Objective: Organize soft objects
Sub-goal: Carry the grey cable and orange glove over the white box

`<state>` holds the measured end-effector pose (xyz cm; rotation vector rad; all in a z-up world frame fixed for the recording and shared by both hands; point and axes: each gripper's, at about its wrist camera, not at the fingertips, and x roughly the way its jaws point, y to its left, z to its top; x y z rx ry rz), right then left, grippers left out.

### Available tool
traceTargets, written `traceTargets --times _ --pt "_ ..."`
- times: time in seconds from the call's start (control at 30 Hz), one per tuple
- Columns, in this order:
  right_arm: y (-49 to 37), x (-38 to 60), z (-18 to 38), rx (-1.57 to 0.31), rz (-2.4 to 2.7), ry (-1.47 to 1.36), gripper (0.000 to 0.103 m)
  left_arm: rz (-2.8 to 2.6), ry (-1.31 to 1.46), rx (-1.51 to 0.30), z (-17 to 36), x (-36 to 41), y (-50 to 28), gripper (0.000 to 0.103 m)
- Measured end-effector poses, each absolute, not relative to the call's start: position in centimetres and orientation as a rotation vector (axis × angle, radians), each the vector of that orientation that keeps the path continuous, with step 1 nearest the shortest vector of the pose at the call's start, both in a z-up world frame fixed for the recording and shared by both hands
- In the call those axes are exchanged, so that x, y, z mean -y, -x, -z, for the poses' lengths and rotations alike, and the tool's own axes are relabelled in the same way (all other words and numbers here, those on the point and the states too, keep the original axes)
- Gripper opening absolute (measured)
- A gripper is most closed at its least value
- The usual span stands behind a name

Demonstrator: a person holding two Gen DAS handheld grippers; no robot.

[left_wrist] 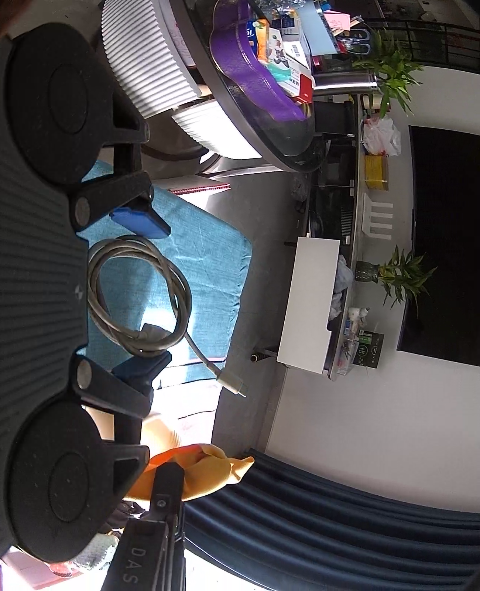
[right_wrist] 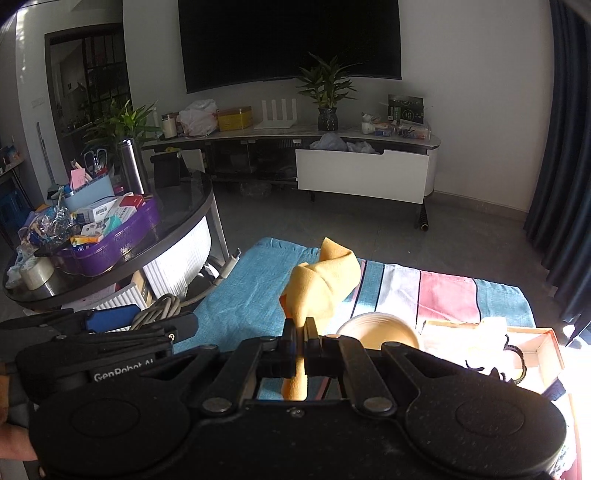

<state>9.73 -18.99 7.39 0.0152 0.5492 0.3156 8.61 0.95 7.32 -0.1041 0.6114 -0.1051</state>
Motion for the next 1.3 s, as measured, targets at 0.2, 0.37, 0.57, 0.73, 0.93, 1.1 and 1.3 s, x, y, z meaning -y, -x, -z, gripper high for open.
traceTargets --times 0.2,0.37,0.57,0.73,0.93,1.1,1.3 --pt "-8.4 21.9 -8.1 -0.523 -0.281 -0.049 0.004 0.125 0.081 -0.603 -8.1 0.7 -8.4 0.067" --pt "-7.7 24.1 -8.2 -0.51 -0.261 -0.076 0.004 0.143 0.058 -0.593 -8.5 2.0 -8.0 0.067" --pt "-6.7 26.3 -8.2 -0.498 -0.237 -0.099 0.004 0.168 0.033 -0.588 -8.7 3.6 -7.6 0.067" --pt "-6.0 27.8 -8.0 -0.493 -0.223 -0.117 0.004 0.192 0.01 -0.585 -8.8 5.0 -7.1 0.067" --pt "-5.3 29.4 -7.7 -0.49 -0.207 -0.136 0.004 0.214 -0.019 -0.582 -8.8 6.6 -6.5 0.067" --pt "-4.6 30.5 -7.4 -0.489 -0.196 -0.151 0.004 0.233 -0.038 -0.581 -8.9 7.8 -6.0 0.067" --pt "-3.9 31.9 -7.2 -0.489 -0.178 -0.165 0.004 0.264 -0.057 -0.583 -8.8 9.4 -5.3 0.067"
